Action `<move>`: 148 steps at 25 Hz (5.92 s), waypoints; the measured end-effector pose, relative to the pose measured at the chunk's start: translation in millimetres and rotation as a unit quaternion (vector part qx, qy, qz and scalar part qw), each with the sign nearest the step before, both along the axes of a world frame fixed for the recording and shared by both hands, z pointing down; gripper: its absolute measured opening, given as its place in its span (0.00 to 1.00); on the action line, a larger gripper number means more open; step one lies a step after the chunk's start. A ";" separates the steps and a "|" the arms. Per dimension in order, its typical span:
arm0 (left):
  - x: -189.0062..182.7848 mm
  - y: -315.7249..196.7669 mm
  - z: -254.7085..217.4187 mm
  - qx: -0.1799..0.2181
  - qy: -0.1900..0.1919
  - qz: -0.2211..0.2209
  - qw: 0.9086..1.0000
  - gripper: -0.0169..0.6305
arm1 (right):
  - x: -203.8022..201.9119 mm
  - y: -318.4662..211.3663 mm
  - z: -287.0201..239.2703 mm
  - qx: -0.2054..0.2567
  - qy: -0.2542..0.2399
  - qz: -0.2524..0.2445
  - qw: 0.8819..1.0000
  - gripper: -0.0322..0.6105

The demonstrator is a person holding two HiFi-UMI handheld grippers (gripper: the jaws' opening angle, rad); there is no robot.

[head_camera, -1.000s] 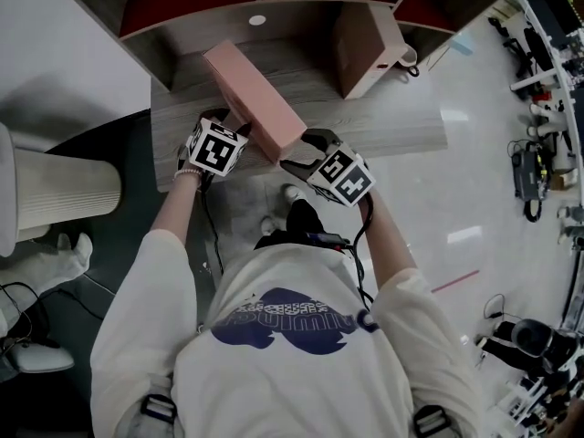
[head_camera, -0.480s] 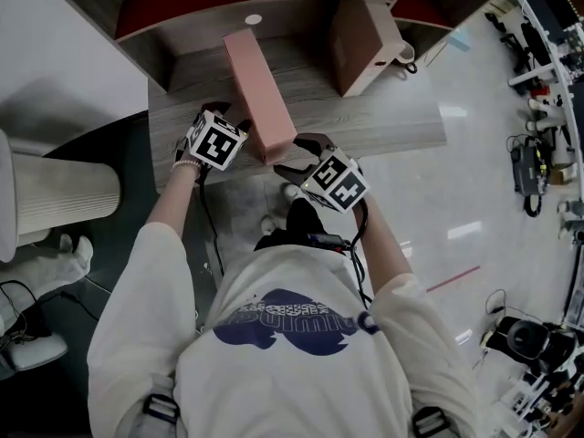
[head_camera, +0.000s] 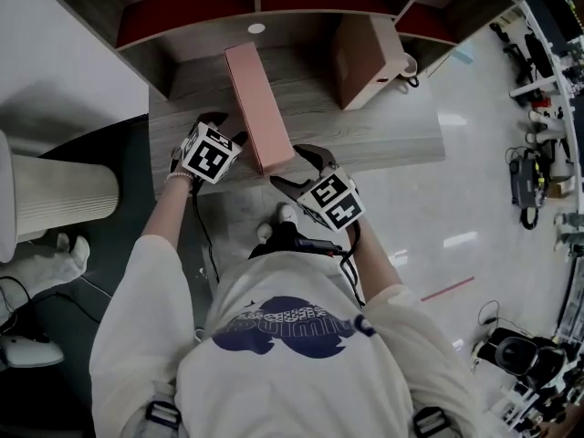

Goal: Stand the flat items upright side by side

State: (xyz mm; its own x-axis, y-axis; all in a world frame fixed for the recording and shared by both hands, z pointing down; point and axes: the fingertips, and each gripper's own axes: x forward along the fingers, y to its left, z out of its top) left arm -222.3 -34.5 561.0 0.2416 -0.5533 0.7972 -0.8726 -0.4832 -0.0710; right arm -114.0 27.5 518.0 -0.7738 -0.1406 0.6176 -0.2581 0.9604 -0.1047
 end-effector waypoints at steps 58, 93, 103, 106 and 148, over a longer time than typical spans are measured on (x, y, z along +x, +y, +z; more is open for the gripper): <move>104.3 -71.6 17.4 0.012 -0.001 0.410 0.912 0.41 | 39.4 -33.4 -1.0 0.024 0.044 0.380 0.924 0.52; 153.7 -154.9 1.0 -0.016 -0.027 0.313 0.949 0.41 | 107.8 -134.6 -2.4 0.003 0.048 0.317 0.947 0.52; 170.0 -156.9 -6.9 -0.029 -0.012 0.304 0.952 0.41 | 112.5 -171.1 -1.1 0.014 0.049 0.303 0.951 0.52; 175.8 -155.1 -4.9 -0.027 -0.013 0.308 0.951 0.41 | 112.4 -178.6 -1.2 0.015 0.051 0.302 0.952 0.52; 184.8 -174.3 -9.9 -0.037 -0.020 0.322 0.946 0.43 | 122.5 -200.0 2.7 -0.054 0.108 0.295 0.948 0.41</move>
State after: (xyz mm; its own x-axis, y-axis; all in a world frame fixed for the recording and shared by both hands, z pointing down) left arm -37.5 -208.8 551.1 0.4786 -0.2442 0.8434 -0.3926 -0.9187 -0.0432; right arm 8.5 -172.4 520.7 -0.4346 -0.4354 0.7884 -0.7730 0.6295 -0.0785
